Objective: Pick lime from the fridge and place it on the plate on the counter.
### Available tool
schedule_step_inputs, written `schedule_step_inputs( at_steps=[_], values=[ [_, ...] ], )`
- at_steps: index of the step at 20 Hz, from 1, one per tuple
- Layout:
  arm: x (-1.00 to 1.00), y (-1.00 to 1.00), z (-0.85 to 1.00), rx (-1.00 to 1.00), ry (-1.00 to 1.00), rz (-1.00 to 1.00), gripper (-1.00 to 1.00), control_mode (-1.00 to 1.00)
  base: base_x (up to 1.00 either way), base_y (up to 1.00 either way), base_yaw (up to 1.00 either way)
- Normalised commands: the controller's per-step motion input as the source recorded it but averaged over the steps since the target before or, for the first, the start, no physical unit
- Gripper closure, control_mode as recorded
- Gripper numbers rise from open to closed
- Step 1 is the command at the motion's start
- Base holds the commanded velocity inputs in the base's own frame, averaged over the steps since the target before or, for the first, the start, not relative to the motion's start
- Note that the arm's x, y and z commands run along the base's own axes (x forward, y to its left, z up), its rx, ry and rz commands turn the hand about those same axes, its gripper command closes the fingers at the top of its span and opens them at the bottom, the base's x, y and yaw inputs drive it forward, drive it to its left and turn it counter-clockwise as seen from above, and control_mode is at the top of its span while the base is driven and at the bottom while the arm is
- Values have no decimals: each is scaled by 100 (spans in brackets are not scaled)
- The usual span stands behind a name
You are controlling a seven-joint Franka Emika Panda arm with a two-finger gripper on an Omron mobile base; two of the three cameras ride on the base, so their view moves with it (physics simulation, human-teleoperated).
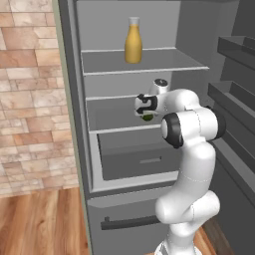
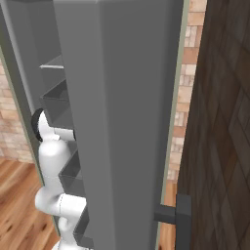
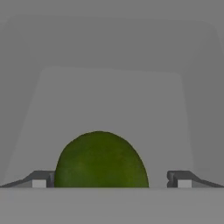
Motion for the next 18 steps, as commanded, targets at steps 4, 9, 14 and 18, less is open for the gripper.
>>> schedule_step_inputs(
  at_steps=[4,9,14,18],
  values=[
    [0,2,-6,0,0,0,-100,-100,0,0,0],
    [0,0,-7,0,0,0,-100,-100,0,0,0],
    [0,0,-10,2,0,1,-100,-100,0,0,0],
    [0,0,-18,3,0,1,-100,-100,0,0,0]
  ],
)
